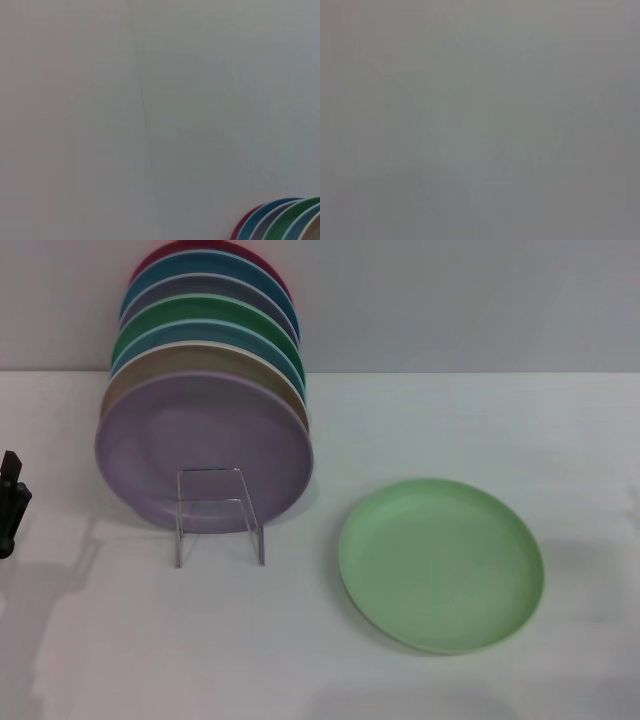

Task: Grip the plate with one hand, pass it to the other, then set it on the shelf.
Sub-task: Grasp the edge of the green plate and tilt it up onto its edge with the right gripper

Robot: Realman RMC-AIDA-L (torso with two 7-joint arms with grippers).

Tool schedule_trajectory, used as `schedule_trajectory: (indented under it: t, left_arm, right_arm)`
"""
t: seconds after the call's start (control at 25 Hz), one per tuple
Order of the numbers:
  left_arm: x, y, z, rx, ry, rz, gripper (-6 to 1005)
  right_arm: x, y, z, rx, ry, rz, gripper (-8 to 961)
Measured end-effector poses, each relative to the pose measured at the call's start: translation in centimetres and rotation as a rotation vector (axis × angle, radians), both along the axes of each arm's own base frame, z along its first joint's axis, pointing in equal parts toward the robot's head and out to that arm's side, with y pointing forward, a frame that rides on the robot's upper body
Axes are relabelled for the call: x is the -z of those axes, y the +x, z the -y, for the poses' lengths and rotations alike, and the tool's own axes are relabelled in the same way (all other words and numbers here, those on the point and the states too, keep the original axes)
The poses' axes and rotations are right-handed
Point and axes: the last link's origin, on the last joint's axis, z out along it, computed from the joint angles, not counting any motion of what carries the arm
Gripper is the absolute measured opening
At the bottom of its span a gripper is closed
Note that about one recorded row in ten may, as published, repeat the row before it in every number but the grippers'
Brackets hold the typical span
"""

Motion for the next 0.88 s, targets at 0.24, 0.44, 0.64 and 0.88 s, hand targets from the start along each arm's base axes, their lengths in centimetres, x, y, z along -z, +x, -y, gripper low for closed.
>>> schedule_trajectory:
  t: [0.24, 0.44, 0.64, 0.88]
  left_arm:
    - [-0.2, -0.2, 0.1, -0.005, 0.007, -0.001, 785]
    - [-0.4, 0.0, -0.4, 0.004, 0.006, -0.003, 784]
    - [-0.4, 0.1, -0.8, 0.008, 0.004, -0.009, 784]
    - [-0.5, 0.3, -1.1, 0.014, 0.007, -0.009, 784]
  right_arm:
    - [-0.1, -0.9, -0.4, -0.063, -0.026, -0.025, 795]
    - [-2.7, -2.5, -5.0, -0.096, -0.156, -0.148, 792]
    - [-5.8, -7.3, -10.6, 0.043, -0.379, -0.113, 789]
    - [-7.1, -12.8, -12.5, 0.270, -0.600, -0.041, 790]
